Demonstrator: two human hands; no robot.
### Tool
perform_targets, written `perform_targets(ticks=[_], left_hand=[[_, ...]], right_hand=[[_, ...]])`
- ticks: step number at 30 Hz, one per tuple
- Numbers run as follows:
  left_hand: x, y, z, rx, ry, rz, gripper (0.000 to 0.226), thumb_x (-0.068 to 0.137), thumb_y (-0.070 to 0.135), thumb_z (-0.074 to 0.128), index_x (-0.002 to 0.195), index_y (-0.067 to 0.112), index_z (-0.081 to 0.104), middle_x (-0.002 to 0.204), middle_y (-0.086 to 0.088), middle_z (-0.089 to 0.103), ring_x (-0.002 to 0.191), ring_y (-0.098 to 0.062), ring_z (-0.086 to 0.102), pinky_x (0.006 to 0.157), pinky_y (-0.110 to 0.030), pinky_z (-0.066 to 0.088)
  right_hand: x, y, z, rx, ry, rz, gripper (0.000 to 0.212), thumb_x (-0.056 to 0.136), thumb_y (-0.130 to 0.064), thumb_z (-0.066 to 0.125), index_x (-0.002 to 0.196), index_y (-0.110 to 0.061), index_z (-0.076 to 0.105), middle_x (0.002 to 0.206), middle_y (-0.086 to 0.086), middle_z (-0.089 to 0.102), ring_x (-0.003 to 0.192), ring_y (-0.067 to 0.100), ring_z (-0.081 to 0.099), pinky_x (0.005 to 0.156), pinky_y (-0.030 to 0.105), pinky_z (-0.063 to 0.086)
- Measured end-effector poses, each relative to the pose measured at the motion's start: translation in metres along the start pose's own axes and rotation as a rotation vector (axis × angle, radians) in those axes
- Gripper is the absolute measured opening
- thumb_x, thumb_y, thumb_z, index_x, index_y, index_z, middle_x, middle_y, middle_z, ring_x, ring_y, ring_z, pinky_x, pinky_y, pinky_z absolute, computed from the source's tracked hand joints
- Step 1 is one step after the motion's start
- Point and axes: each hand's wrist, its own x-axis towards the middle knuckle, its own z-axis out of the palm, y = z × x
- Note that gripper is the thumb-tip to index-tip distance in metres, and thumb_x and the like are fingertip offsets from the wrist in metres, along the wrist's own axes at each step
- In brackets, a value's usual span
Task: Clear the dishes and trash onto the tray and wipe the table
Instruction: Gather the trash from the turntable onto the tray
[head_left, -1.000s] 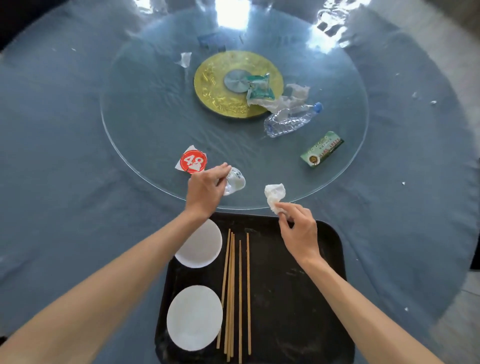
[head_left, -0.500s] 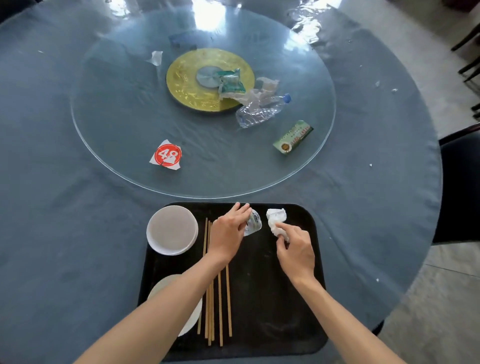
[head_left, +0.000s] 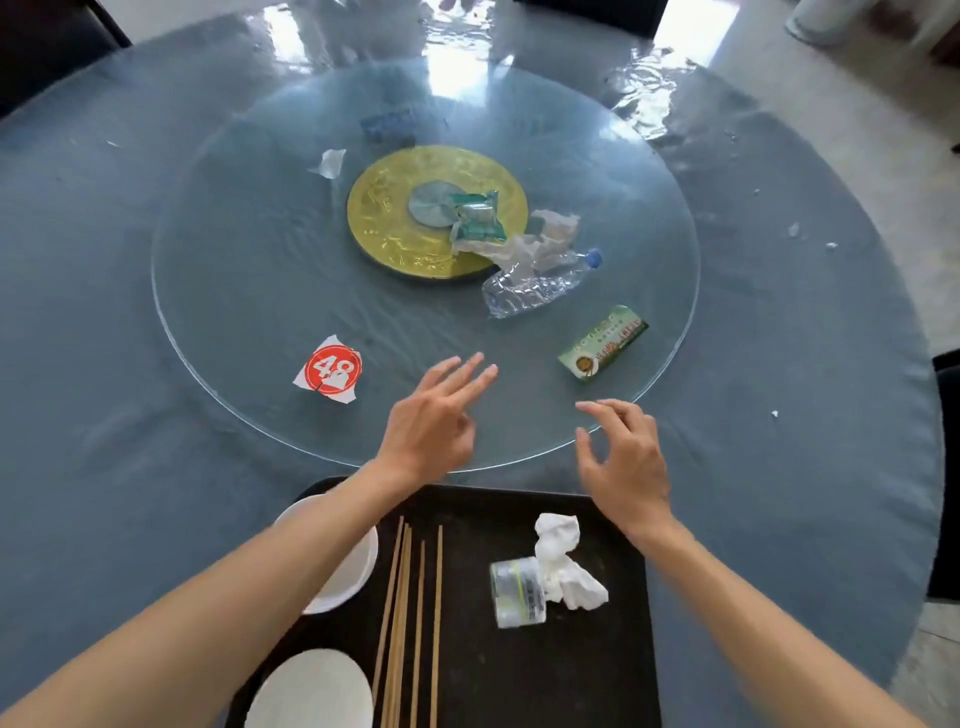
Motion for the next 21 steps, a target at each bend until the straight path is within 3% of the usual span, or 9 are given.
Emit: perform_targets(ticks=[4, 7, 15, 17, 19, 21], left_hand=[[0.113, -0.025, -0.039, -0.005, 0.036, -0.208, 0.072, 0.09, 0.019, 0.057, 0.156, 0.035, 0.035, 0.167, 0.009, 0.024, 0.151, -0.023, 0.025, 0.097, -0.05, 0.052], [0.175, -0.055, -0.056, 0.065, 0.015, -0.265, 0.076, 0.091, 0.024, 0.057, 0.158, 0.039, 0.025, 0.169, 0.009, 0.014, 0.155, -0.024, 0.016, 0.106, -0.052, 0.047], [0.272, -0.122, -0.035, 0.247, -0.177, -0.157, 0.099, 0.08, 0.045, 0.071, 0.159, 0.046, 0.011, 0.171, 0.002, -0.005, 0.157, -0.03, -0.003, 0.121, -0.052, 0.027], [0.291, -0.129, -0.023, 0.267, -0.224, -0.121, 0.103, 0.079, 0.048, 0.071, 0.158, 0.051, 0.005, 0.17, 0.001, -0.013, 0.156, -0.033, -0.009, 0.124, -0.055, 0.02], [0.304, -0.131, -0.012, 0.272, -0.285, -0.108, 0.1, 0.082, 0.048, 0.069, 0.155, 0.056, 0.002, 0.169, 0.003, -0.018, 0.155, -0.034, -0.013, 0.122, -0.056, 0.018], [0.313, -0.129, 0.0, 0.228, -0.345, -0.108, 0.088, 0.087, 0.039, 0.066, 0.154, 0.057, 0.013, 0.171, 0.005, -0.006, 0.156, -0.034, -0.001, 0.121, -0.054, 0.023]], right_hand=[[0.123, -0.026, 0.001, 0.026, -0.023, -0.034, 0.038, 0.095, -0.02, 0.067, 0.133, -0.023, 0.066, 0.13, 0.006, 0.06, 0.125, 0.033, 0.049, 0.096, 0.04, 0.046], [0.203, -0.042, 0.009, 0.009, -0.084, -0.035, 0.043, 0.098, -0.026, 0.063, 0.141, -0.027, 0.059, 0.142, 0.007, 0.054, 0.135, 0.033, 0.043, 0.103, 0.044, 0.044], [0.349, -0.041, 0.063, -0.16, -0.266, 0.099, 0.063, 0.1, -0.051, 0.054, 0.159, -0.042, 0.031, 0.168, 0.017, 0.019, 0.154, 0.037, 0.016, 0.12, 0.052, 0.028], [0.369, -0.037, 0.075, -0.222, -0.322, 0.132, 0.063, 0.101, -0.052, 0.05, 0.16, -0.046, 0.026, 0.169, 0.016, 0.014, 0.153, 0.041, 0.016, 0.119, 0.055, 0.028], [0.378, -0.033, 0.086, -0.248, -0.371, 0.168, 0.061, 0.102, -0.046, 0.051, 0.158, -0.046, 0.03, 0.165, 0.019, 0.02, 0.149, 0.044, 0.023, 0.118, 0.055, 0.031], [0.381, -0.025, 0.098, -0.252, -0.381, 0.18, 0.054, 0.101, -0.036, 0.053, 0.153, -0.041, 0.043, 0.156, 0.022, 0.029, 0.143, 0.044, 0.03, 0.116, 0.051, 0.033]])
